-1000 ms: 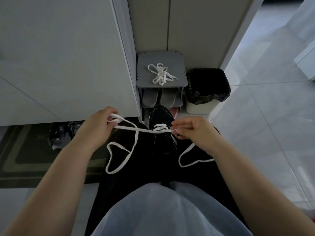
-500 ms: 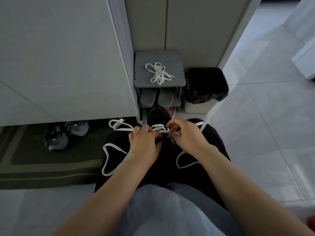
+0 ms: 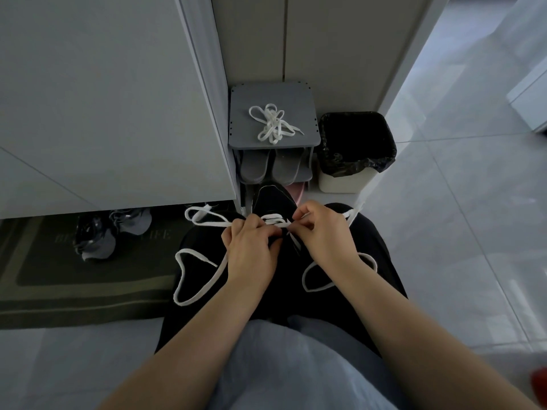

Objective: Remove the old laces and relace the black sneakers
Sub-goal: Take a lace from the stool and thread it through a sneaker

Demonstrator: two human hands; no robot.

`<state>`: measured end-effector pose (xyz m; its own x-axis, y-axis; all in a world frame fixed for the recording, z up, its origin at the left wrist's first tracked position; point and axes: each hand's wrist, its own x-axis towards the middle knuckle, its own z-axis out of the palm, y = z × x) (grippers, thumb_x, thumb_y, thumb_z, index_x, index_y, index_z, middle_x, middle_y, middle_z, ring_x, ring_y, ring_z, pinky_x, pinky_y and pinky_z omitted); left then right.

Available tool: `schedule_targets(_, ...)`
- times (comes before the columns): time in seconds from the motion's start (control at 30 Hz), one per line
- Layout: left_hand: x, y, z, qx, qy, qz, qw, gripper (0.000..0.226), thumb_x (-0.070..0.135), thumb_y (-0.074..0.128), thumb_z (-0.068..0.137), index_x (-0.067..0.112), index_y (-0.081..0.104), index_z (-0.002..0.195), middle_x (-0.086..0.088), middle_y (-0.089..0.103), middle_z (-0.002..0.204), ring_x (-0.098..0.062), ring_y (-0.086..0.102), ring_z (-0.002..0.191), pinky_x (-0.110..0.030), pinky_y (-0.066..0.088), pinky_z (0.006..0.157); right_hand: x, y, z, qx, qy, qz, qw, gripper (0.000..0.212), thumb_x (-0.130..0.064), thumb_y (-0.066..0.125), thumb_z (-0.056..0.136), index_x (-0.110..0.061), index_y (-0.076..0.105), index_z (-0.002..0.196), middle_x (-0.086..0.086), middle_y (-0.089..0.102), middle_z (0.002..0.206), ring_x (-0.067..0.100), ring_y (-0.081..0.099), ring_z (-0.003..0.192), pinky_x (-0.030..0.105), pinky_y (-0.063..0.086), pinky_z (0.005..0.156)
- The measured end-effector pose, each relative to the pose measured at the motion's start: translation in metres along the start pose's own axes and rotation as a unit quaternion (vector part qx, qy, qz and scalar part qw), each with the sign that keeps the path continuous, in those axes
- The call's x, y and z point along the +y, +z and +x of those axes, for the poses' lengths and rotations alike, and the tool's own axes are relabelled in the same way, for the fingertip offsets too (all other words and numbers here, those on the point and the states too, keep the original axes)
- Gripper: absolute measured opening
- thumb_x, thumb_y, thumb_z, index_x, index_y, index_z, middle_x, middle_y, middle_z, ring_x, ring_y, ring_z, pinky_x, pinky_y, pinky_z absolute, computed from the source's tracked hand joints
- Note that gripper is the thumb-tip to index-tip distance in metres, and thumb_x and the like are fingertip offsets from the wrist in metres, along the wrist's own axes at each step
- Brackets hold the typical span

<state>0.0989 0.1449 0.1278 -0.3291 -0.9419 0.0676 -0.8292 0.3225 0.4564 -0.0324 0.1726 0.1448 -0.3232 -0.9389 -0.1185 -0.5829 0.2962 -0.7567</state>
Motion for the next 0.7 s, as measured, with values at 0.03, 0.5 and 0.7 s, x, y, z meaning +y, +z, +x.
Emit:
schedule_targets(0.03, 0.0, 0.001, 0.0, 0.002, 0.0, 0.0, 1.0, 0.022, 0.03, 0.061, 0.086, 0.026, 0.07, 0.105, 0.004, 0.055, 0.097, -0.018, 0.043, 0.099, -0.023, 0.014, 0.086, 0.0, 0.0, -0.001, 0.005, 0.004, 0.004, 1.0, 0.011, -0.02, 0.068, 0.085, -0.019, 0.058, 0.088, -0.006, 0.068, 0.078, 0.005, 0.062, 0.075, 0.011, 0.044, 0.065)
schedule_targets(0.5, -0.002, -0.003, 0.0, -0.023, 0.004, 0.014, 1.0, 0.023, 0.033, 0.056, 0.089, 0.027, 0.068, 0.107, 0.005, 0.052, 0.103, -0.017, 0.04, 0.105, -0.026, 0.013, 0.091, -0.007, 0.002, -0.002, 0.005, -0.01, -0.059, 0.998, 0.016, -0.025, 0.057, 0.092, -0.018, 0.062, 0.106, -0.002, 0.068, 0.092, 0.013, 0.063, 0.084, 0.028, 0.052, 0.073)
schedule_targets(0.7, -0.016, -0.029, -0.005, -0.031, 0.003, -0.042, 0.999, 0.01, 0.025, 0.064, 0.085, 0.021, 0.07, 0.092, 0.012, 0.043, 0.097, -0.011, 0.035, 0.1, -0.021, 0.016, 0.089, -0.003, -0.016, 0.019, -0.135, -0.061, -0.268, 0.952, 0.028, -0.037, 0.059, 0.089, -0.021, 0.064, 0.112, 0.003, 0.052, 0.119, 0.023, 0.042, 0.117, 0.033, 0.032, 0.099)
